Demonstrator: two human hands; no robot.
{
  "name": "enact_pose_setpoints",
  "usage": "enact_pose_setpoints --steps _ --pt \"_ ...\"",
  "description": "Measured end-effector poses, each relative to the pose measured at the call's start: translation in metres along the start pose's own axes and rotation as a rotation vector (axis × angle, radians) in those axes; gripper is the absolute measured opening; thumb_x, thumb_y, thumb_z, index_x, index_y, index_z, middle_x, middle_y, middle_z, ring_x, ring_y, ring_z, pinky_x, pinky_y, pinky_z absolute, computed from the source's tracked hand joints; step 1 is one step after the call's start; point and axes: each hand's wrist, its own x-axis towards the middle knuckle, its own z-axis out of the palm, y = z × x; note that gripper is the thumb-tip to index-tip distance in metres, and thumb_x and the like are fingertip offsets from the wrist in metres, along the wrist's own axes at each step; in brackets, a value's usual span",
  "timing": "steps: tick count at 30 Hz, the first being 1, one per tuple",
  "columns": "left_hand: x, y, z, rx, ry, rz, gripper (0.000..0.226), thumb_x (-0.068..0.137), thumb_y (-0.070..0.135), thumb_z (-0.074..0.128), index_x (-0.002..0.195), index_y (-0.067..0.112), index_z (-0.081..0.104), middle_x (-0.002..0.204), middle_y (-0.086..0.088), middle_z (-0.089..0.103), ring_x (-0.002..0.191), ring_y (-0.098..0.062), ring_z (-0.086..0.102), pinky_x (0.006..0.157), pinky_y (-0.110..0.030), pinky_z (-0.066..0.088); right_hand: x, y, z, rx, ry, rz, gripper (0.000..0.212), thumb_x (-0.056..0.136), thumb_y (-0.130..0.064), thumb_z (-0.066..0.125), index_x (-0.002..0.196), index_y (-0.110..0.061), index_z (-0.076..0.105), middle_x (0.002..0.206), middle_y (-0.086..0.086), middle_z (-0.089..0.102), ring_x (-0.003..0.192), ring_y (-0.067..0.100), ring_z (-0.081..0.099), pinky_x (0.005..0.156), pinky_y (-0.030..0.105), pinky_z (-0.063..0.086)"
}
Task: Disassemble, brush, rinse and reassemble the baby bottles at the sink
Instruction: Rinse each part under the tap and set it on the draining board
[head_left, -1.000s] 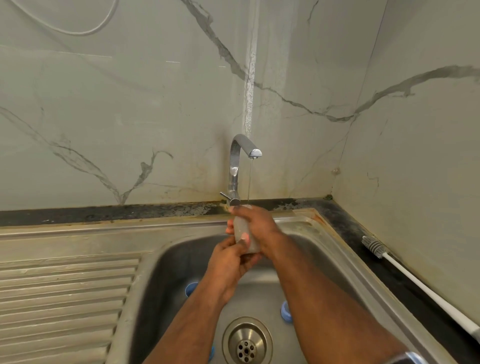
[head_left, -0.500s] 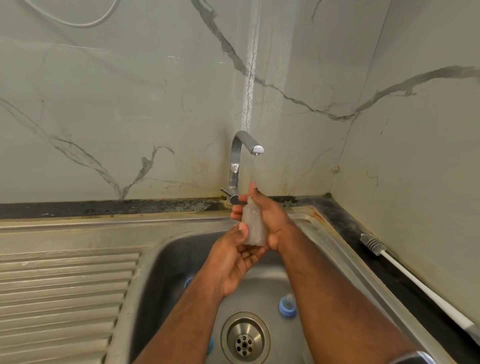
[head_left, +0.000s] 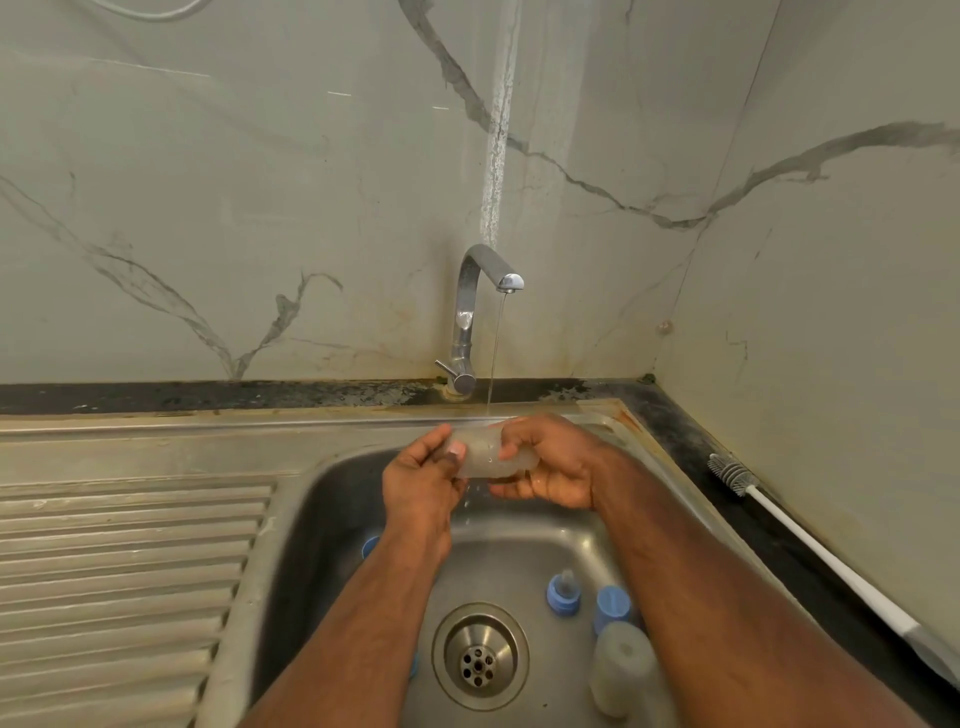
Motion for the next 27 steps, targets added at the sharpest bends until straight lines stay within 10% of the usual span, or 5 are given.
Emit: enact_pose_setpoints --steps 6,10,15,27 --pt "-0.004 0.000 0.003 0.090 -0.081 0.037 0.038 0.102 0.002 0.054 0.132 0.022 0.065 0.125 -0.002 0.071 0.114 -0.020 0.068 0.102 -0.041 0.054 -0.001 0.013 0.016 -0.225 0.178 -0.033 0.050 0.087 -0.044 0.074 0.120 -0.008 0.060 0.101 0.016 0.071 0.067 0.018 0.063 0.055 0.027 0.050" --pt "-0.007 0.002 0.003 0.061 -0.115 -0.056 0.034 0.108 0.015 0.047 0.134 0.030 0.062 0.129 -0.004 0.069 0.117 -0.025 0.067 0.102 -0.052 0.054 0.010 0.029 0.029 0.084 0.306 -0.144 0.032 0.094 -0.036 0.062 0.122 -0.020 0.059 0.111 0.012 0.067 0.089 0.022 0.063 0.069 0.034 0.050" --pt "-0.010 0.003 0.003 0.070 -0.232 -0.084 0.045 0.106 0.010 0.047 0.140 0.037 0.057 0.127 -0.005 0.067 0.111 -0.026 0.070 0.086 -0.048 0.062 0.015 0.035 0.027 -0.126 0.325 -0.228 0.052 0.085 -0.022 0.070 0.134 -0.023 0.051 0.121 0.007 0.064 0.107 0.025 0.063 0.086 0.042 0.058" --pt "-0.002 -0.005 0.004 0.353 -0.135 0.168 0.063 0.088 0.005 0.076 0.128 0.049 0.057 0.121 -0.002 0.071 0.107 -0.018 0.071 0.081 -0.033 0.063 0.027 0.020 0.059 -0.405 0.547 -0.337 0.065 0.083 -0.073 0.051 0.133 -0.034 0.038 0.124 0.000 0.058 0.114 0.024 0.057 0.097 0.049 0.052"
